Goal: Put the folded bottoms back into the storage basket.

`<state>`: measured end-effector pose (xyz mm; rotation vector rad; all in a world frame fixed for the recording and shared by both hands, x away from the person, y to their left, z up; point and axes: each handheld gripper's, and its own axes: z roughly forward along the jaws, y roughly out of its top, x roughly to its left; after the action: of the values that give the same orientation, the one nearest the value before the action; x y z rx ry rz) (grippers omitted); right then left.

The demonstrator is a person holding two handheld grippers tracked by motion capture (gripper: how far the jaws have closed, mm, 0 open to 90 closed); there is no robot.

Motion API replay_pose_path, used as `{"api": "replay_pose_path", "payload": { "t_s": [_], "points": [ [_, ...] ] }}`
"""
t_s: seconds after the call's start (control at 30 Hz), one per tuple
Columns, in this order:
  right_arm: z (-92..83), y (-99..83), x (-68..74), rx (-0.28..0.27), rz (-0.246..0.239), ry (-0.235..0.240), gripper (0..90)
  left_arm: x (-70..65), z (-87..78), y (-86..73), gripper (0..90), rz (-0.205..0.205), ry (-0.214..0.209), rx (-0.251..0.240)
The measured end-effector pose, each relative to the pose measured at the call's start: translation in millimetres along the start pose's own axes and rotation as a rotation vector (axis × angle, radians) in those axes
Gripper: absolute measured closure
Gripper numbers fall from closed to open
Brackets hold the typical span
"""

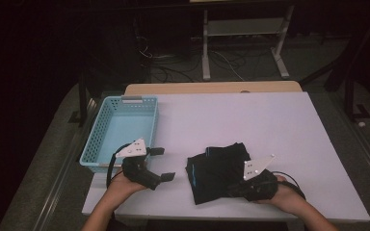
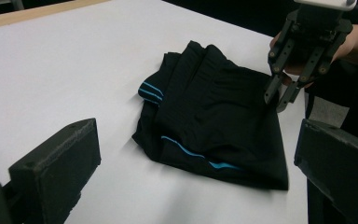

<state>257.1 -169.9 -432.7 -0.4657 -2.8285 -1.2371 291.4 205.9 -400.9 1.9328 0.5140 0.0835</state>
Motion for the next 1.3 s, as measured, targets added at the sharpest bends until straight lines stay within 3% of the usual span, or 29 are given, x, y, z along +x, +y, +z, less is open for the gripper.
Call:
{"api": "replay_pose_path", "payload": {
  "t_s": [0.07, 0.23, 0.43, 0.47, 0.77, 1.3],
  "points": [
    [-2.4, -0.3, -1.3, -0.008, 0.009, -0.008, 68.8, 0.0, 0.1, 0.1, 0.1, -0.002, 0.000, -0.001],
    [-8.7, -1.1, -4.8, -0.047, 0.048, -0.049, 49.0, 0.0, 0.2, 0.1, 0.1, -0.001, 0.002, 0.000],
    [-17.2, -3.6, -9.2, -0.087, 0.076, -0.091, 39.4, 0.0, 0.2, 0.2, 0.1, -0.003, 0.003, 0.001],
    [-21.0, -4.8, -11.2, -0.099, 0.091, -0.108, 34.5, -0.1, 0.3, 0.2, 0.1, -0.005, 0.004, 0.000],
    [-37.3, -14.4, -13.6, -0.124, 0.134, -0.154, 26.5, -0.2, 0.4, 0.4, 0.1, -0.005, 0.006, 0.003],
    [-67.7, -59.0, -14.0, -0.180, 0.217, -0.239, 8.2, -0.7, 0.8, 0.7, 0.1, -0.008, 0.012, 0.001]
  ]
}}
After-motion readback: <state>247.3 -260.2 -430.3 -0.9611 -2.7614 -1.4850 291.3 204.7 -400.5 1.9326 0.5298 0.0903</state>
